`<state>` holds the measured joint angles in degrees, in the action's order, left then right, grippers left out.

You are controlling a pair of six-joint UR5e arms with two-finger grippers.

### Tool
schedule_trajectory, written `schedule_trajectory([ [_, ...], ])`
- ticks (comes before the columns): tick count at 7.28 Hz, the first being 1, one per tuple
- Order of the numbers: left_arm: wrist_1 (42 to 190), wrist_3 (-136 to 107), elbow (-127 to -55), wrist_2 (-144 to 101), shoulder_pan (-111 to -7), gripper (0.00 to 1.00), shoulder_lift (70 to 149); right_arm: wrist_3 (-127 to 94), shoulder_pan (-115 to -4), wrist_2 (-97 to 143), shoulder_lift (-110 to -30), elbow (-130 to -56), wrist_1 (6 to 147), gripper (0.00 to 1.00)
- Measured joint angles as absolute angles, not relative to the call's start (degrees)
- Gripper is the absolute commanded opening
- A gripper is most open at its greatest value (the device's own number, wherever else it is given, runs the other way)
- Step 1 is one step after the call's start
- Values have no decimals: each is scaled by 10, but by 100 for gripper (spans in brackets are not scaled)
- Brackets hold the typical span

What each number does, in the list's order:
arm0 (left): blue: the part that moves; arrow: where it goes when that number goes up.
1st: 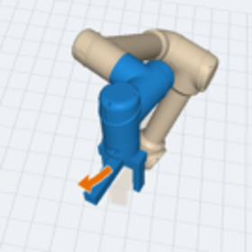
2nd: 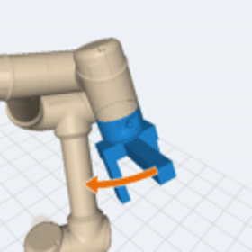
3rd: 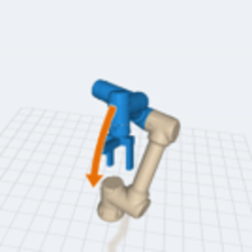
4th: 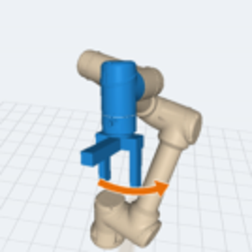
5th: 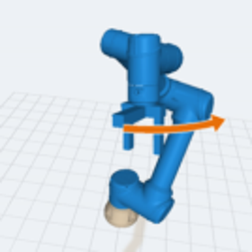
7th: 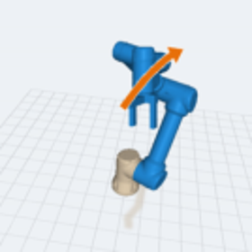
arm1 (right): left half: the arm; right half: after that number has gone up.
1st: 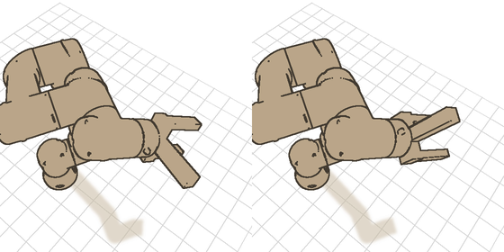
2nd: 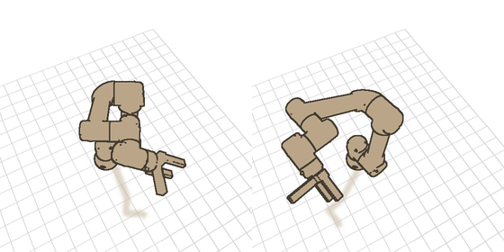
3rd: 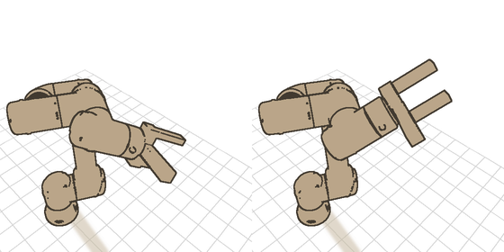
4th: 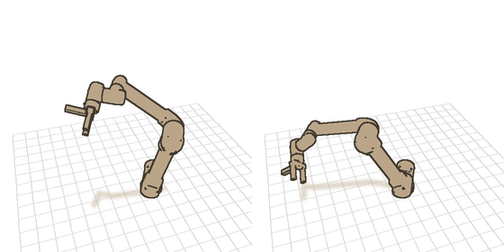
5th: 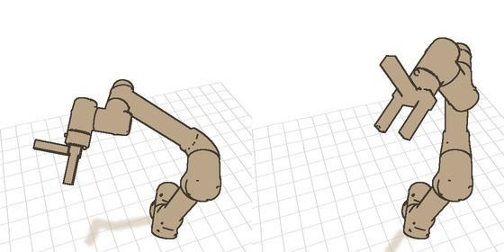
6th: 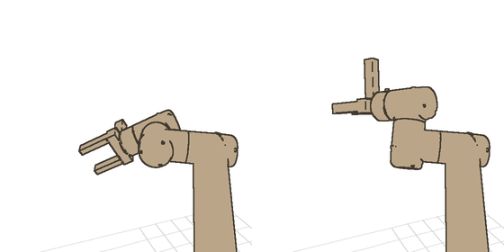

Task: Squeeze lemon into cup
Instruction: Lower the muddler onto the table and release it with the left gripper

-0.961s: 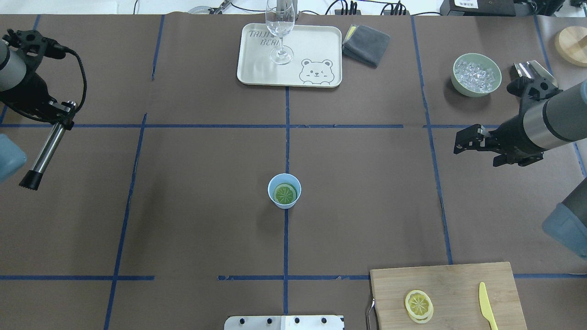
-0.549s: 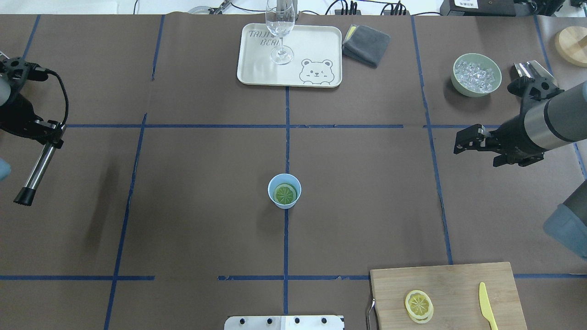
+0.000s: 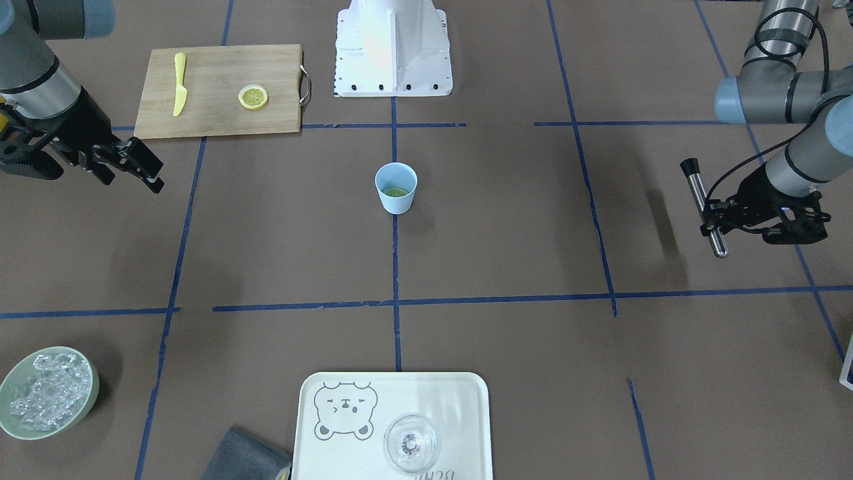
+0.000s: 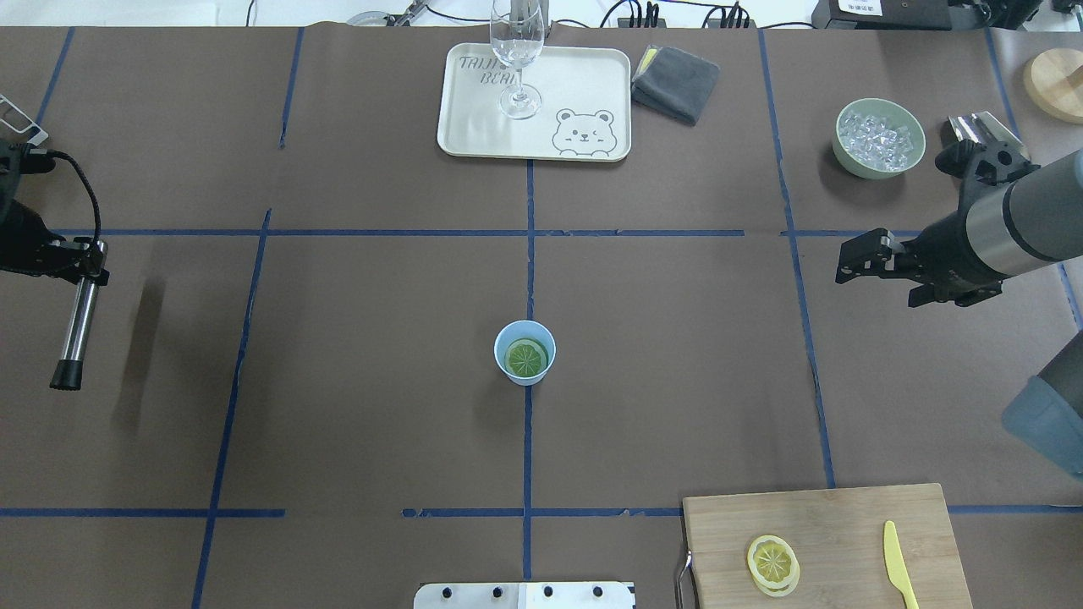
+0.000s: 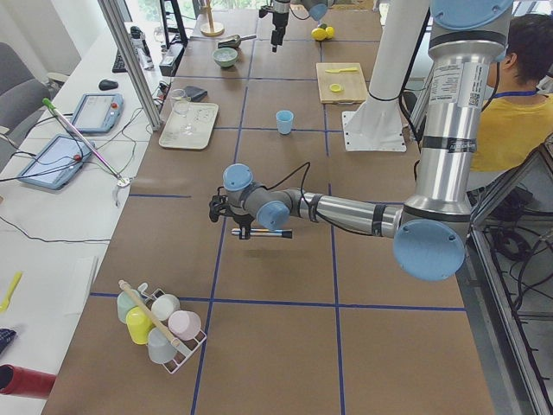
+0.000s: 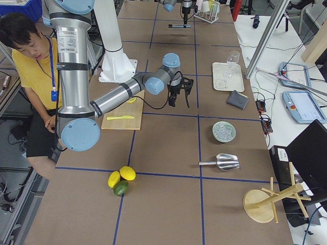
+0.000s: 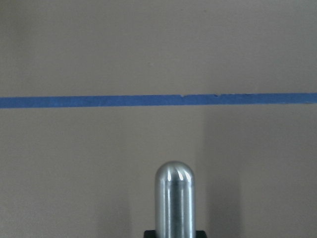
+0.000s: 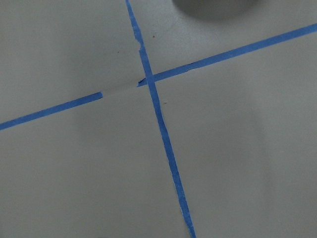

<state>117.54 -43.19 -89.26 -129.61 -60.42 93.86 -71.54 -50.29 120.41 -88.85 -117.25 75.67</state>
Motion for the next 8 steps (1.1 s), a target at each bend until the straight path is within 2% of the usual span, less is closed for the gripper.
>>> schedule_trajectory([
  [8, 1182, -443, -892, -1253, -542, 0, 928, -716, -503, 1203, -887, -1174, 757, 100],
])
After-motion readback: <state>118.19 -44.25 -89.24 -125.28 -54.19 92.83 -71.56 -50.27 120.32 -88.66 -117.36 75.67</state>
